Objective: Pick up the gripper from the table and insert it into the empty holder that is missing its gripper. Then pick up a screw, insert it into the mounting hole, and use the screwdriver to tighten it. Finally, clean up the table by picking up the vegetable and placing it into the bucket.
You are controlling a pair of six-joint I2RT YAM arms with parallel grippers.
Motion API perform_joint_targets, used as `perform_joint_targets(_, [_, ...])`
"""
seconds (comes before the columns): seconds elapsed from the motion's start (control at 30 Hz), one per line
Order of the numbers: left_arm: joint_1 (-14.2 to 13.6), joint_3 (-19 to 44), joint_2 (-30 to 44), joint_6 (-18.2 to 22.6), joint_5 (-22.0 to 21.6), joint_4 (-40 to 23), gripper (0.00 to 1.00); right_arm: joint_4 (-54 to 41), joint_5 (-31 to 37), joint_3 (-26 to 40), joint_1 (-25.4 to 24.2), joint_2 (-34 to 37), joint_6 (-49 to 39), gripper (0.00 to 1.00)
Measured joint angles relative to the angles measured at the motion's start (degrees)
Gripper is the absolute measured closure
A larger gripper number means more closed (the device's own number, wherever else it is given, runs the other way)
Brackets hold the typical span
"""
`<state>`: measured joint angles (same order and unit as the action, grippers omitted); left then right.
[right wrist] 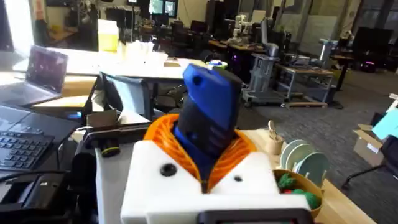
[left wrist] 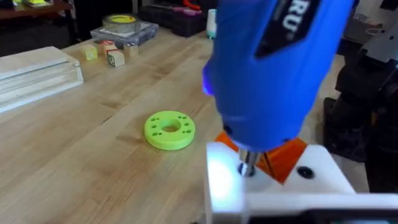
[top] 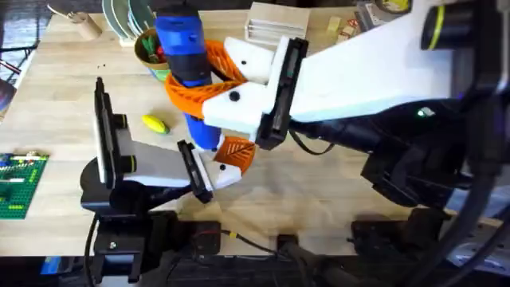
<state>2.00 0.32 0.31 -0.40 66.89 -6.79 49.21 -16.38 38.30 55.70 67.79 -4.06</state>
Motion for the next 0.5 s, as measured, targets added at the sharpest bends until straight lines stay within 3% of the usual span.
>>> perform_joint_targets(0.5, [0.0,0.0,0.0,0.0,0.0,0.0,0.997,0.1,0.0,0.0,0.0,-0.3,-0.8,0.978])
